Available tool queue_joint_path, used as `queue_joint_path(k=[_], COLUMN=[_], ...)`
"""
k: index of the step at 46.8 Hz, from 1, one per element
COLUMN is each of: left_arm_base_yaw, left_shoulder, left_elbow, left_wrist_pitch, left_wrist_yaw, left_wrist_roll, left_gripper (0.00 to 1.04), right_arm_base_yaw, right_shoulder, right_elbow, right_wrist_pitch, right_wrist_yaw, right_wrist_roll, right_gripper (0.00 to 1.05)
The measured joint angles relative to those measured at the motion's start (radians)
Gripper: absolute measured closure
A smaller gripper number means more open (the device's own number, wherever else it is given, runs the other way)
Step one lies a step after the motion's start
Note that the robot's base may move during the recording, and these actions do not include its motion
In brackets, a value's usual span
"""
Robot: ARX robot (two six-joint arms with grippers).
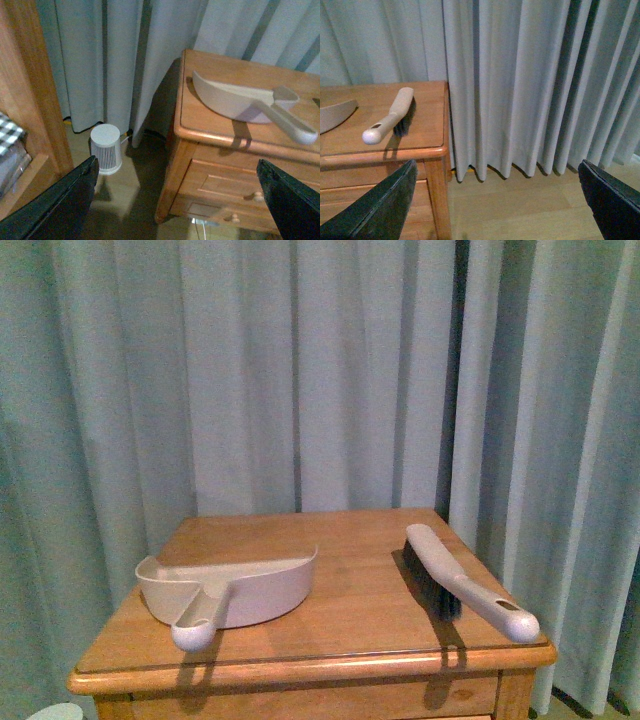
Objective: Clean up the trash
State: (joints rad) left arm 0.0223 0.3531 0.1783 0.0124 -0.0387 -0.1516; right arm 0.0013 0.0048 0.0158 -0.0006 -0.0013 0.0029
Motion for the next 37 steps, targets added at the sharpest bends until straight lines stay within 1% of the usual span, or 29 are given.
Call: queue_joint_path(k=[3, 6, 11, 14, 20, 24, 28, 37], left_arm_base_yaw=[-0.03, -0.103, -0.25, -0.312, -0.378, -0.407, -0.426, -0.468], left_shoulder=[0.192, 0.372, 0.671, 0.805, 0.998, 1.138, 1.245, 1.368], left_elbow=[0.164, 0.348, 0.694, 0.848, 1.055, 1.163, 1.223, 1.24], left_wrist_pitch=[0.01, -0.016, -0.158, -0.221, -0.298, -0.326, -0.356, -0.362], left_wrist_yaw=[-0.039, -0.09, -0.126, -0.155, -0.179, -0.202, -0.219, -0.217], left_wrist_roll=[0.014, 0.054, 0.089, 0.099, 0.082, 0.046, 0.002, -0.071], left_gripper=[0.08, 0.08, 0.08, 0.08, 0.08, 0.08, 0.08, 0.08], right_arm_base_yaw=[0.0, 0.0, 0.0, 0.0, 0.0, 0.0, 0.0, 0.0], right_shoulder=[0.0, 0.0, 0.0, 0.0, 0.0, 0.0, 0.0, 0.0], right_elbow=[0.0, 0.0, 0.0, 0.0, 0.0, 0.0, 0.0, 0.0], right_wrist_pitch=[0.0, 0.0, 0.0, 0.0, 0.0, 0.0, 0.0, 0.0], right_wrist_yaw=[0.001, 0.001, 0.001, 0.001, 0.001, 0.001, 0.001, 0.001], right_wrist_roll=[0.0, 0.0, 0.0, 0.0, 0.0, 0.0, 0.0, 0.0], right_gripper=[0.07, 0.07, 0.07, 0.07, 0.07, 0.07, 0.07, 0.07])
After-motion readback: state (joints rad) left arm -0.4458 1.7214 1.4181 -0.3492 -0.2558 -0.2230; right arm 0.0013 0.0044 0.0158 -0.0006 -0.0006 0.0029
